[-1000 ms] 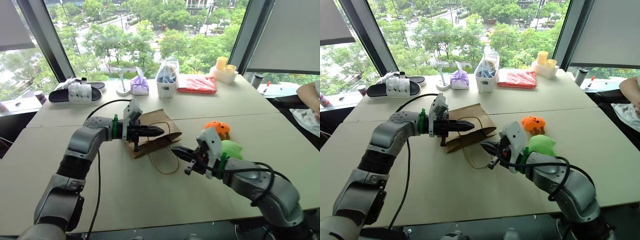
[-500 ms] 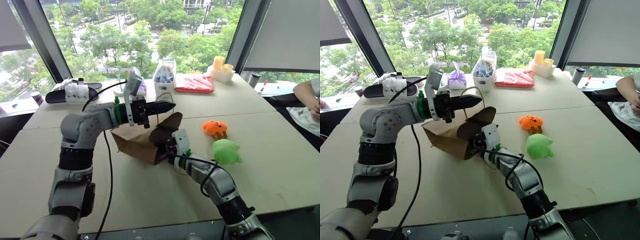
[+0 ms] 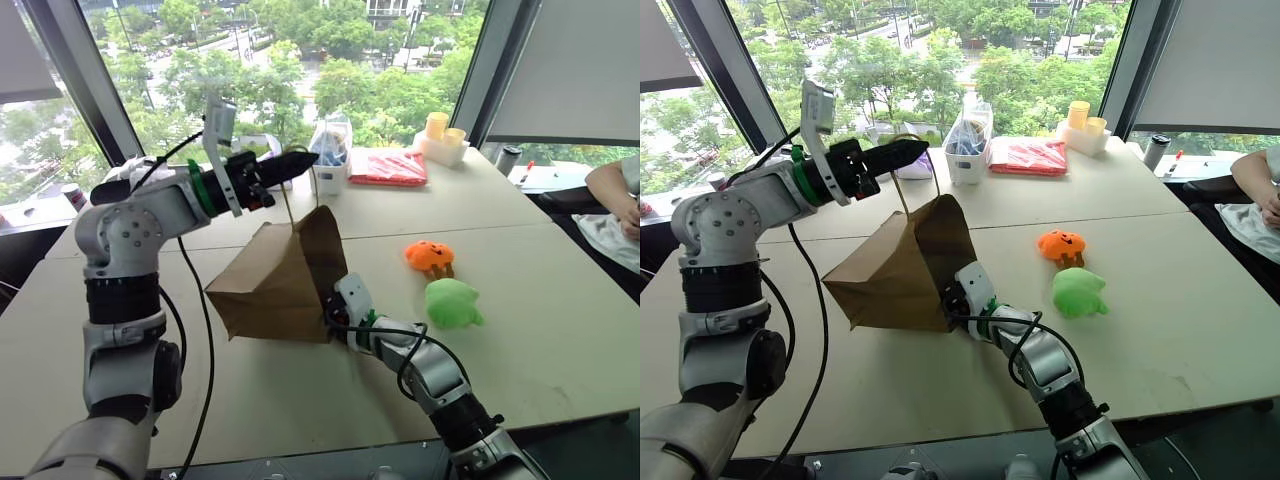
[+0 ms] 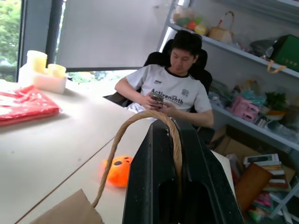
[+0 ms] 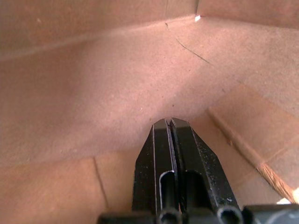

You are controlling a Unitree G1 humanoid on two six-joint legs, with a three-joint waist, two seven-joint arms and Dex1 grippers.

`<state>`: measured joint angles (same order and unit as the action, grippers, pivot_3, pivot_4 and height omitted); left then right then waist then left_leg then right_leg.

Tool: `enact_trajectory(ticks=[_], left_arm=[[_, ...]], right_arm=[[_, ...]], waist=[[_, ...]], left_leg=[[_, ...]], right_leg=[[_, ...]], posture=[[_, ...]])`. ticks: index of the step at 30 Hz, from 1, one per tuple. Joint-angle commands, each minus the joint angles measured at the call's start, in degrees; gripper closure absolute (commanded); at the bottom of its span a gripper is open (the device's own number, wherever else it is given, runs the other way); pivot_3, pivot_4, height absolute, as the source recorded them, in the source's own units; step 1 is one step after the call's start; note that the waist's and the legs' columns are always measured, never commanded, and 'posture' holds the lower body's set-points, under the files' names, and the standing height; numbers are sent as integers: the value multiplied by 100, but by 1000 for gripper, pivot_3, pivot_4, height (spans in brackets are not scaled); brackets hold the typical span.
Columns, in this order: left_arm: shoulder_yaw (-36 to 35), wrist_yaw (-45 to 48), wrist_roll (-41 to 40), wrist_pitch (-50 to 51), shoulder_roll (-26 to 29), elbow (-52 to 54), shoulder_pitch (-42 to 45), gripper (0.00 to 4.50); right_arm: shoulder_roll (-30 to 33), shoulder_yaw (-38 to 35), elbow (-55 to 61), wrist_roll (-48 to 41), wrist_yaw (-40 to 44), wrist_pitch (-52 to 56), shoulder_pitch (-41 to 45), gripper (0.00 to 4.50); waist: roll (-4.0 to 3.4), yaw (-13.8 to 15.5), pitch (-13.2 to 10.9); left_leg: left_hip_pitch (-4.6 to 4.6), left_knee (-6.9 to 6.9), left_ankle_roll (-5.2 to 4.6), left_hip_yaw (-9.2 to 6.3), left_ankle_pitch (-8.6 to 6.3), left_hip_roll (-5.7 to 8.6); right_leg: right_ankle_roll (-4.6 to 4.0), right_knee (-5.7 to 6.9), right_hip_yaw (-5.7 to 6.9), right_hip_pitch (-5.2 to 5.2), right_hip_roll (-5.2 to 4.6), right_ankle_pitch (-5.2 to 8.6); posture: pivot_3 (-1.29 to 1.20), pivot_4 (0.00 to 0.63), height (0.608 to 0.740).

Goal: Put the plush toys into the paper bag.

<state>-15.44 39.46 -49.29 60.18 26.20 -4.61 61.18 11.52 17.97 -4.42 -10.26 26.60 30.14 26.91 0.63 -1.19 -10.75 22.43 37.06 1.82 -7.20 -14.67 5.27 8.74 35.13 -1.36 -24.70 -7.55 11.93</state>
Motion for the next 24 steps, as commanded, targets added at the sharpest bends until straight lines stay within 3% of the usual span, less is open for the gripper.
enact_trajectory(ticks=[1,5,9,16,20,22,24], left_arm=[[-207,171,-109,-310,180,68,193,4437],[219,625,-210,-290,117,585,-298,4437],[1077,1547,-10,-587,221,1288,-1080,4437],[1822,2383,454,-1231,509,1586,-1653,4437],[1886,2531,553,-1496,577,1750,-1774,4437],[1836,2461,515,-1505,561,1822,-1799,4500],[1769,2408,492,-1520,570,1857,-1805,4500]], right_arm=[[111,108,209,106,94,313,-314,4500],[122,-305,964,-100,-67,729,-533,4500],[238,-746,2125,-344,-200,1326,-729,4500],[239,-1357,3576,-1175,-244,2432,-694,4500],[933,-2165,4582,-1797,-28,3208,-944,4500],[1367,-2843,4889,-2000,10,3520,-1130,3961],[1822,-3463,4987,-2171,106,3741,-1234,3103]], waist=[[0,6,0],[0,21,1],[-1,26,1],[-2,13,1],[-2,76,1],[0,107,0],[0,135,0]], left_leg=[[0,0,0,0,0,0],[0,1,3,-3,-2,1],[0,0,5,-4,-3,0],[-2,-2,-16,-4,-15,-11],[0,1,-20,-5,-18,-8],[2,5,-28,-10,-22,-6],[3,7,-33,-7,-25,-5]], right_leg=[[0,0,0,0,0,0],[0,0,0,2,-2,0],[0,-1,0,2,-2,0],[-5,0,-1,0,13,1],[-5,-5,-2,5,9,1],[-5,-11,0,13,8,1],[-5,-17,0,16,5,1]], posture=[[0,150,740],[0,150,740],[0,150,740],[0,150,740],[0,150,740],[0,150,740],[0,150,740]])
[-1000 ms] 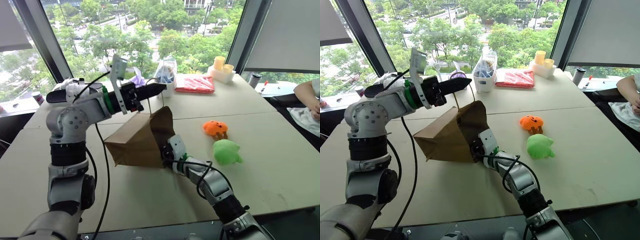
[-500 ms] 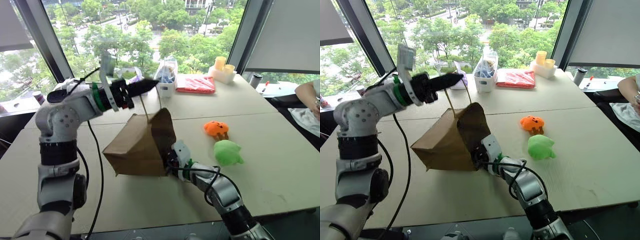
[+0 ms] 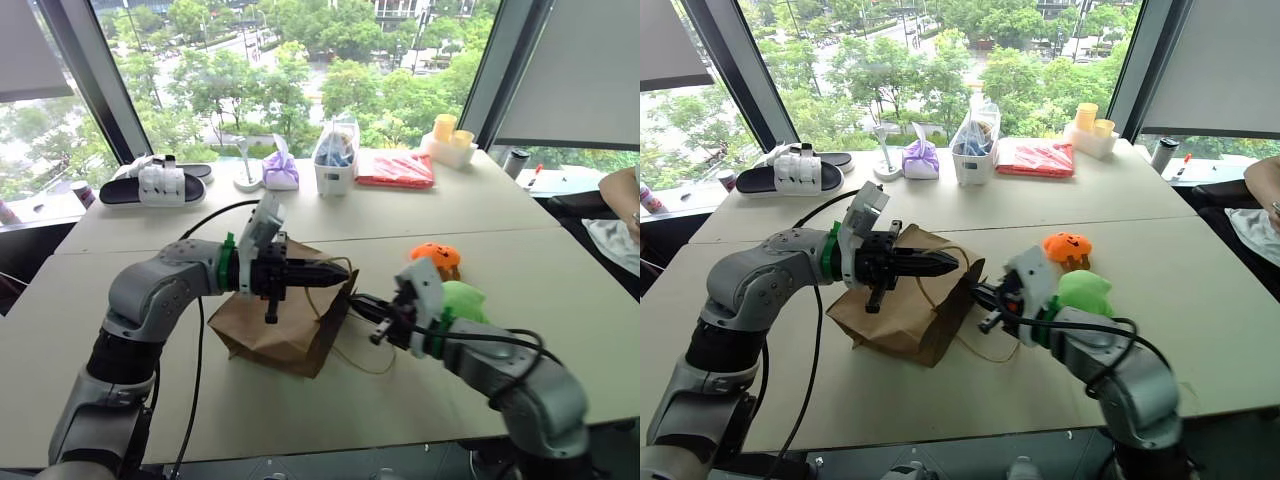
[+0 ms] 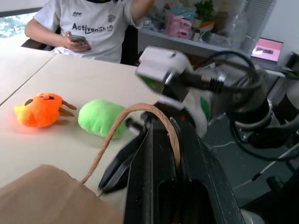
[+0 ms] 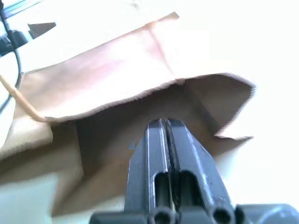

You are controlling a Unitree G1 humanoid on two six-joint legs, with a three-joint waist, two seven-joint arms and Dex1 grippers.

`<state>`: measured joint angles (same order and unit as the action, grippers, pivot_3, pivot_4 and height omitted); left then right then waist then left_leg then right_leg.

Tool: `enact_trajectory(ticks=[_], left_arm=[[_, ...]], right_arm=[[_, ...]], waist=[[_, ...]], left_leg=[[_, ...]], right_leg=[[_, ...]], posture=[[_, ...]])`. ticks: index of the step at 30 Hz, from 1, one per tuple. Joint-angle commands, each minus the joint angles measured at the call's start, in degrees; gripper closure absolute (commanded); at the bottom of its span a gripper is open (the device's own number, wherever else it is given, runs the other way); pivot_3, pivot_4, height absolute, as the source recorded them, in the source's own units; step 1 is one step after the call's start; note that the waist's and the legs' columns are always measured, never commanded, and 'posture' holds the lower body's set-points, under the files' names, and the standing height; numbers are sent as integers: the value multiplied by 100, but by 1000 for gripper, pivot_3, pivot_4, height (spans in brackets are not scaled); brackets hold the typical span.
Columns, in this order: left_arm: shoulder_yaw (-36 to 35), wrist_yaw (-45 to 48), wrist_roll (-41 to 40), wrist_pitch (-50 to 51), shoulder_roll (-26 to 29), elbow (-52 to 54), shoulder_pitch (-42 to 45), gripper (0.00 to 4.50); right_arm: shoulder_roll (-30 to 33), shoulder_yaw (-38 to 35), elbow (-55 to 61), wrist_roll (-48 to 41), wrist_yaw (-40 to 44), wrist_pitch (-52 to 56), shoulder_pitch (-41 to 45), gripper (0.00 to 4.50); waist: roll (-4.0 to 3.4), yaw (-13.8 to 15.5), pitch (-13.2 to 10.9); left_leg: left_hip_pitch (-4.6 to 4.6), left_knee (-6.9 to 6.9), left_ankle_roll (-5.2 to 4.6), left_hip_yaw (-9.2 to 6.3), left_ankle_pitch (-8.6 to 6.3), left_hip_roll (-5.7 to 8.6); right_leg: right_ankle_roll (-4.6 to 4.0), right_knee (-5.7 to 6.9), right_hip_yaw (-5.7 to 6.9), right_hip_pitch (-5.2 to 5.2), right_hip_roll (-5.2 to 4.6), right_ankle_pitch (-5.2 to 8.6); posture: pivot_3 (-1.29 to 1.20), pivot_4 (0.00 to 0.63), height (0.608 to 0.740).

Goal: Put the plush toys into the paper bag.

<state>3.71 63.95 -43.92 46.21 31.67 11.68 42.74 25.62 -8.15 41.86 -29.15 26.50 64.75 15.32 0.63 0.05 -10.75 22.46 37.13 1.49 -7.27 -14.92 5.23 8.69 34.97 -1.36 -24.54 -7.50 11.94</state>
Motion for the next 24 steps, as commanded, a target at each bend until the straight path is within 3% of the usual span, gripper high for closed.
enact_trajectory(ticks=[1,6,13,20,23,24], left_arm=[[-178,-57,-63,-119,41,242,32,4500],[-356,-91,-79,-166,158,113,74,4500],[-362,-180,29,-289,109,-16,171,4500],[-417,-365,-3,-274,58,-11,232,4500],[-424,-434,14,-289,49,-9,239,4500],[-424,-458,21,-294,45,-7,239,4500]], right_arm=[[592,-1078,353,-379,171,352,-99,2663],[1384,-1351,-255,-147,174,155,-160,59],[1541,-817,-1418,287,50,-258,-177,59],[1829,657,-3126,1618,168,-1849,-64,59],[1811,876,-3443,1947,132,-2288,64,59],[1771,882,-3518,2006,99,-2393,115,289]], waist=[[0,23,0],[0,-26,0],[2,-62,-1],[1,-78,0],[6,-88,3],[6,-86,3]], left_leg=[[-1,0,0,3,0,0],[-6,-2,-2,34,0,-6],[-5,-1,-3,36,-1,-6],[-5,0,-3,38,-1,-4],[-7,1,-2,38,0,-4],[-8,3,-2,38,0,-5]], right_leg=[[0,0,-1,0,-1,0],[0,4,0,0,3,0],[0,2,-1,1,-1,0],[0,2,-1,2,-2,0],[1,3,-1,2,-2,0],[1,3,-1,4,-1,0]], posture=[[0,150,740],[0,150,740],[0,150,740],[0,150,740],[0,150,740],[0,150,740]])
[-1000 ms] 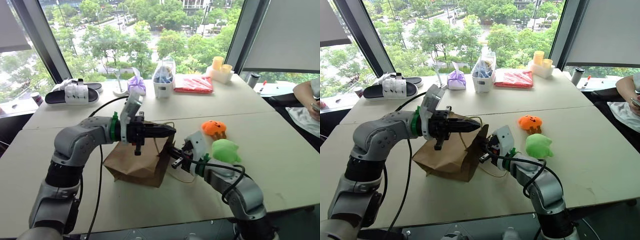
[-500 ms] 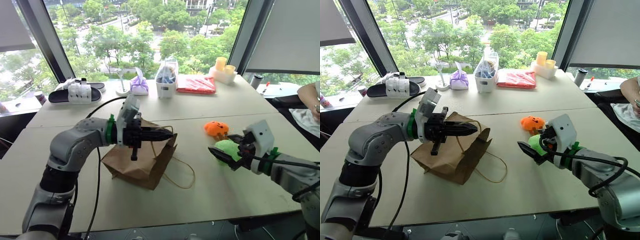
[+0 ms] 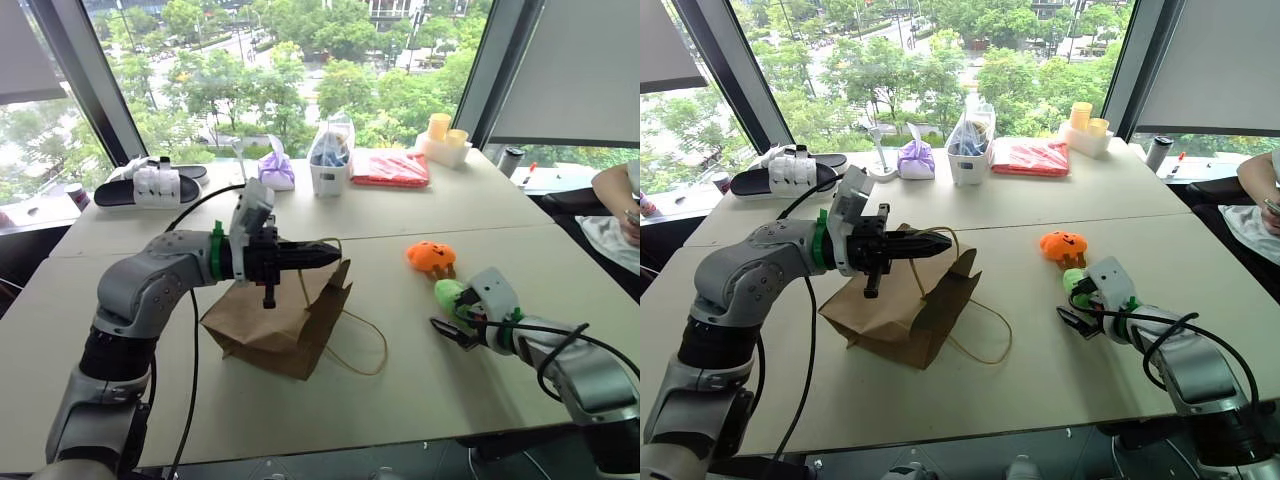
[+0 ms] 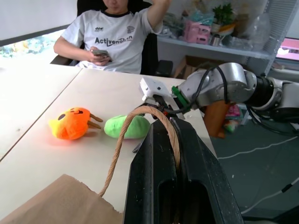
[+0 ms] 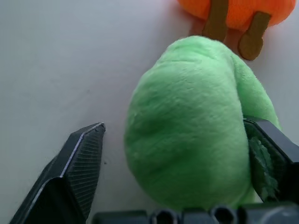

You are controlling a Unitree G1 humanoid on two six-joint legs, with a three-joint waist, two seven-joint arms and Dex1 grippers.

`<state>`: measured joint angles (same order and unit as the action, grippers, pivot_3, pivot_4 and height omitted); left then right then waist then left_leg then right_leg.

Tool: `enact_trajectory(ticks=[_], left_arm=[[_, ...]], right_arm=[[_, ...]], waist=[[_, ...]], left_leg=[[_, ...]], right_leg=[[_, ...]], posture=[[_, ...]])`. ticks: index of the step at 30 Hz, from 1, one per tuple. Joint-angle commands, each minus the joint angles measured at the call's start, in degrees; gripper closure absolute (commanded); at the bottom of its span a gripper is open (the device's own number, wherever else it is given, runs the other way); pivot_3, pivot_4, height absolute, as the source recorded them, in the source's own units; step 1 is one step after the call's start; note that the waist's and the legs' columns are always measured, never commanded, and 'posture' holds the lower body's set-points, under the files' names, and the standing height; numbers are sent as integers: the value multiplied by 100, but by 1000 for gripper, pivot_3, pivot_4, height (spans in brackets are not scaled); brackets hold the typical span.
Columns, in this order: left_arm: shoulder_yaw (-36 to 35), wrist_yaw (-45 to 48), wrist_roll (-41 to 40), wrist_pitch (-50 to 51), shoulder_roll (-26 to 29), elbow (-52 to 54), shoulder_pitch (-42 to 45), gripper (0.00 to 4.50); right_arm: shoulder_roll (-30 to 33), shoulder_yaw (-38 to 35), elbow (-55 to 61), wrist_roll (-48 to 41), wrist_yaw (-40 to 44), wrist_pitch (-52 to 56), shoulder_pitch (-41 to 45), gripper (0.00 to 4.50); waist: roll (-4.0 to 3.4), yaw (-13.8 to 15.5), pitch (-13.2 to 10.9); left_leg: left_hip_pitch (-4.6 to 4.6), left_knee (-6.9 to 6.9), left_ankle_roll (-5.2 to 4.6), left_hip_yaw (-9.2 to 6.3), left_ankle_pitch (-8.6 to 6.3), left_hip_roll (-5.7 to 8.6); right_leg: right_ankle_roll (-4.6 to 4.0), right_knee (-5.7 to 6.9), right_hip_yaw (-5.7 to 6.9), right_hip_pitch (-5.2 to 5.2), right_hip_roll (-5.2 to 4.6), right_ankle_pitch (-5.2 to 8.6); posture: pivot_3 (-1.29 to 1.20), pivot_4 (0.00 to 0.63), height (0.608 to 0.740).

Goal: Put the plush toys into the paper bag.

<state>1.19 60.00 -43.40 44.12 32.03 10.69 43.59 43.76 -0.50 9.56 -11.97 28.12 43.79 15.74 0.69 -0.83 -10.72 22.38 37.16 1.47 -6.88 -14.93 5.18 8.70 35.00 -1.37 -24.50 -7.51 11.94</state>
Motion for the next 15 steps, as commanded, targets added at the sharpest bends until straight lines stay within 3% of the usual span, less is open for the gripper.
enact_trajectory(ticks=[1,2,9,12,15], left_arm=[[-177,-97,-23,-94,4,95,154,4500],[-180,-121,-19,-100,1,98,153,4500],[-216,-192,-24,-112,21,53,108,4500],[-235,-188,-50,-49,57,11,113,4500],[-193,86,71,-154,238,-237,54,4500]], right_arm=[[-84,97,-319,302,-62,-378,114,588],[-114,78,-342,314,-54,-436,141,893],[-187,-327,14,88,54,-157,202,4281],[73,-386,479,-220,487,389,117,4455],[351,-921,1661,-1245,1357,554,73,4455]], waist=[[0,6,0],[0,9,0],[0,7,0],[-2,15,-1],[-6,16,-4]], left_leg=[[0,1,0,0,0,0],[0,2,1,0,0,0],[0,3,0,-2,0,0],[0,2,0,-2,0,0],[2,0,-2,-3,-1,0]], right_leg=[[0,0,0,1,0,0],[0,1,0,2,0,0],[0,0,-1,2,0,0],[0,0,-1,2,0,0],[0,-1,0,0,-1,0]], posture=[[0,150,740],[0,150,740],[0,150,740],[0,150,740],[0,150,740]])
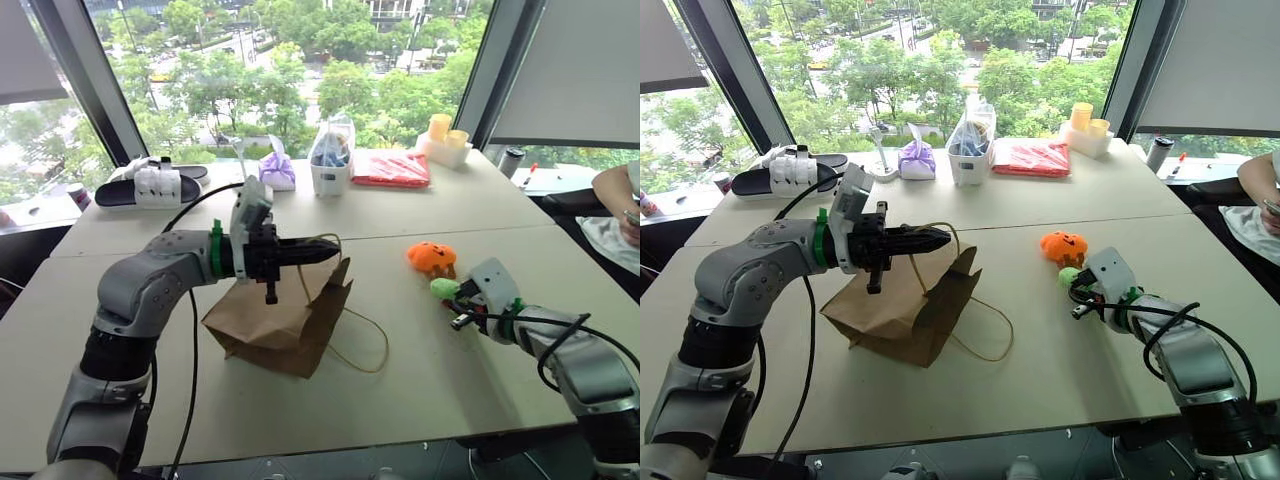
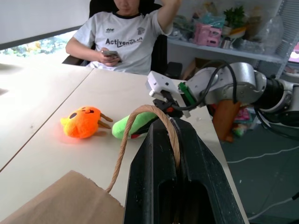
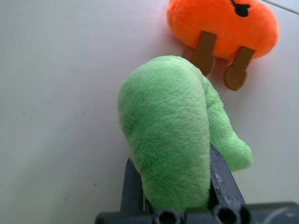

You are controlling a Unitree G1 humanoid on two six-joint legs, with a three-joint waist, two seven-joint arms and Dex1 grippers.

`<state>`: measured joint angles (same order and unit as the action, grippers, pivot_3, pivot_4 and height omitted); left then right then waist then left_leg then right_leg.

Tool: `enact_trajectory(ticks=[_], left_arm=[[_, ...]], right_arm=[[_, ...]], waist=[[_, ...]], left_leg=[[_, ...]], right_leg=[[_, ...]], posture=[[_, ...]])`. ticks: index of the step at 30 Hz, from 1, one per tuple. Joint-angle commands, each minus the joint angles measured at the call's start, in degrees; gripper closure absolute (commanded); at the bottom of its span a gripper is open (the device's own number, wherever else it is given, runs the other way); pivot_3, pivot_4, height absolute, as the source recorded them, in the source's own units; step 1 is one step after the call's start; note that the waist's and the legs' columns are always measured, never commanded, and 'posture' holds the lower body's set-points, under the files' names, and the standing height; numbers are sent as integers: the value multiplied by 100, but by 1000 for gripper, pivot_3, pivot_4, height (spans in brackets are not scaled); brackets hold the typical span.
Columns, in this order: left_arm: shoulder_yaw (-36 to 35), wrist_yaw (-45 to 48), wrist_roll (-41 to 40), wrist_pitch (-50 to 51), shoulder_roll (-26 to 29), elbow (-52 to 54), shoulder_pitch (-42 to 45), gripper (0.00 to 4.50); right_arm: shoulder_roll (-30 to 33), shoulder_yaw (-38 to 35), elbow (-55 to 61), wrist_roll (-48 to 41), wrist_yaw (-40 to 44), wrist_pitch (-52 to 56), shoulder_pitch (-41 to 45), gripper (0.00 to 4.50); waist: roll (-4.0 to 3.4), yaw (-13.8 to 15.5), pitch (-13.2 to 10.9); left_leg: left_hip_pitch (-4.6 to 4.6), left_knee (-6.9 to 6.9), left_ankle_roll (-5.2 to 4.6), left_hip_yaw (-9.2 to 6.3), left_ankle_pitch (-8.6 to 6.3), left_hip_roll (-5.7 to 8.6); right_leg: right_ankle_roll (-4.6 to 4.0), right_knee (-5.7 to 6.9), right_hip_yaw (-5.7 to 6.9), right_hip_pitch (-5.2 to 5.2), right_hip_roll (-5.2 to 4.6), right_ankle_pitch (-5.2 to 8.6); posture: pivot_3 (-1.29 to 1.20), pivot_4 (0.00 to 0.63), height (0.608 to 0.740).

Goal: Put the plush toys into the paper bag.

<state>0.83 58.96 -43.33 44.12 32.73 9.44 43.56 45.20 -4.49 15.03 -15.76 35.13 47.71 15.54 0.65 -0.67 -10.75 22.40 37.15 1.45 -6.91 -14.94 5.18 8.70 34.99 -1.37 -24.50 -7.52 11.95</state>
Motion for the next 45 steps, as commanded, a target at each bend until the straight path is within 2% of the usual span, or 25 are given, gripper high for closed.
enact_trajectory(ticks=[1,7,18,21,29,32,36,39,41,45], left_arm=[[-145,246,93,-182,193,-212,74,4500],[-137,357,201,-266,196,-594,277,4500],[-446,118,90,-218,-36,-918,606,4500],[-475,83,59,-200,-44,-875,589,4500],[-725,-92,-318,149,-12,-660,633,4500],[-822,-192,-459,260,-34,-605,671,4500],[-925,-347,-623,386,-45,-495,692,4500],[-953,-426,-671,416,-54,-444,664,4500],[-967,-478,-694,414,-63,-450,660,4500],[-975,-518,-711,383,-44,-474,652,4500]], right_arm=[[208,-533,1404,-1104,765,270,181,4455],[-188,129,1797,-1410,618,498,781,4455],[-1036,1835,1202,-668,521,-148,1563,4455],[-1340,2099,1049,-575,534,-256,1700,4455],[-2538,2590,-797,-41,596,-1175,2433,4455],[-2893,2668,-1341,104,663,-1458,2662,4455],[-3206,2699,-1902,255,818,-1723,2875,2852],[-3252,2687,-1867,313,885,-1721,2917,1287],[-3013,2779,-1564,500,967,-1649,2901,208],[-2349,2485,-484,384,1130,-1129,2687,93]], waist=[[-2,-9,-1],[1,11,-2],[2,-29,-3],[2,-23,-3],[3,-30,-2],[2,-45,-2],[2,-43,-2],[2,-44,-2],[2,-44,-2],[2,-26,-3]], left_leg=[[1,-1,0,0,0,0],[-1,1,-2,-1,-1,-3],[2,-2,-2,1,-1,1],[2,-3,0,0,0,0],[2,-2,3,0,2,1],[2,-3,34,0,20,1],[2,-6,37,-5,21,1],[2,-6,38,-20,21,2],[2,-7,39,-22,22,3],[5,-7,39,-23,21,5]], right_leg=[[0,0,0,-1,0,0],[0,0,2,0,1,0],[0,2,2,-10,-4,0],[1,6,2,-15,-4,0],[0,10,2,-16,-5,-1],[0,11,2,-18,-4,-1],[0,14,2,-22,-4,-1],[0,14,2,-22,-4,-1],[0,14,2,-23,-4,-1],[0,14,2,-24,-5,-1]], posture=[[0,150,740],[0,150,740],[0,150,740],[0,150,740],[0,150,740],[0,150,740],[0,150,740],[0,150,740],[0,150,740],[0,150,740]])
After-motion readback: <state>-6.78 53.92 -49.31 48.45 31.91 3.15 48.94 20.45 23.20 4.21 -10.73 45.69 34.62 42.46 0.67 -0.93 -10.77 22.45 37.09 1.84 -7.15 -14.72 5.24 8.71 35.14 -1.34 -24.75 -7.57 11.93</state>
